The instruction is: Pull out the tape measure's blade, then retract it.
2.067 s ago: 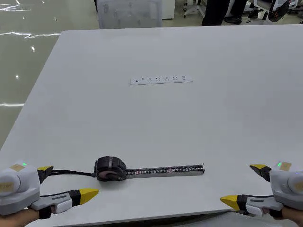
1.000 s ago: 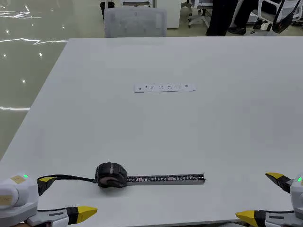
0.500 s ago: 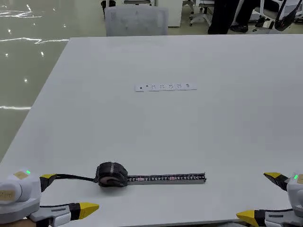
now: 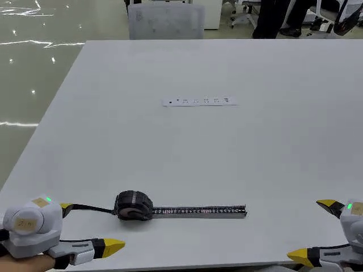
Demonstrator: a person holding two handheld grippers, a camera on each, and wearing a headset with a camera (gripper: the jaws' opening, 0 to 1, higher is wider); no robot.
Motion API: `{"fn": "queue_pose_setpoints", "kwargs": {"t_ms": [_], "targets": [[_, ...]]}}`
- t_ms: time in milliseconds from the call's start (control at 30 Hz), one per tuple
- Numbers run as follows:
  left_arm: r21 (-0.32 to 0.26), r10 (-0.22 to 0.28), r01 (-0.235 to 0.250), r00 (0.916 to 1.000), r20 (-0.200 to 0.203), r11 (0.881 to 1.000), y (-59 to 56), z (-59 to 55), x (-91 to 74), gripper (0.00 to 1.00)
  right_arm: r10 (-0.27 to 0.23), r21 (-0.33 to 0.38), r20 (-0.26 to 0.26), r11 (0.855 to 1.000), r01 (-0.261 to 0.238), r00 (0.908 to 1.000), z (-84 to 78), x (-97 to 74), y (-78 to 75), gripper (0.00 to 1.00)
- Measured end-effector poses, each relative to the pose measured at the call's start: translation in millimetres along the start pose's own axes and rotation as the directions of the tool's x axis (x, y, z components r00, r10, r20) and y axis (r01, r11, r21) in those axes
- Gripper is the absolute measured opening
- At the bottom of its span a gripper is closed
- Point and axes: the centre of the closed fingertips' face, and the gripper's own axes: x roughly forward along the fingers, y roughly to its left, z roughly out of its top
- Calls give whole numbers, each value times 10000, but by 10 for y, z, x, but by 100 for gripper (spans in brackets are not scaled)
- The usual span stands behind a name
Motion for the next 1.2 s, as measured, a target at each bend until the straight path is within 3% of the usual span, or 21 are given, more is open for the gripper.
{"fn": "queue_pose_setpoints", "kwargs": {"t_ms": [200, 533, 767, 967, 1000, 1067, 1100, 1200], "targets": [[154, 9, -5, 9997, -237, 9999, -20, 34, 73, 100, 165, -121, -94, 9998, -167, 9998, 57, -7, -23, 91], [-141, 302, -304, 9994, -145, 9994, -60, 251, 221, 100, 783, -686, -420, 9943, -811, 9960, 181, 109, -2, 91], [166, 702, -693, 9960, -561, 9975, -125, 277, 330, 100, 1201, -1508, -779, 9799, -1307, 9897, 265, 256, 38, 90], [-69, 706, -710, 9967, -412, 9975, -215, 364, 444, 100, 1291, -1961, -847, 9700, -1435, 9880, 369, 362, 1, 92], [-43, 805, -807, 9960, -392, 9967, -212, 375, 474, 100, 1365, -1978, -941, 9682, -1529, 9862, 375, 387, -5, 92], [371, 1526, -1531, 9881, 168, 9875, -95, 485, 489, 100, 1418, -2159, -970, 9632, -1600, 9851, 398, 419, -17, 92], [315, 1694, -1705, 9849, 352, 9848, -89, 529, 497, 100, 1474, -2294, -1046, 9587, -1681, 9835, 407, 442, -25, 92], [-84, 1902, -1901, 9811, 364, 9817, -67, 566, 529, 100, 1574, -2440, -1197, 9524, -1827, 9803, 440, 496, -50, 91]]}}
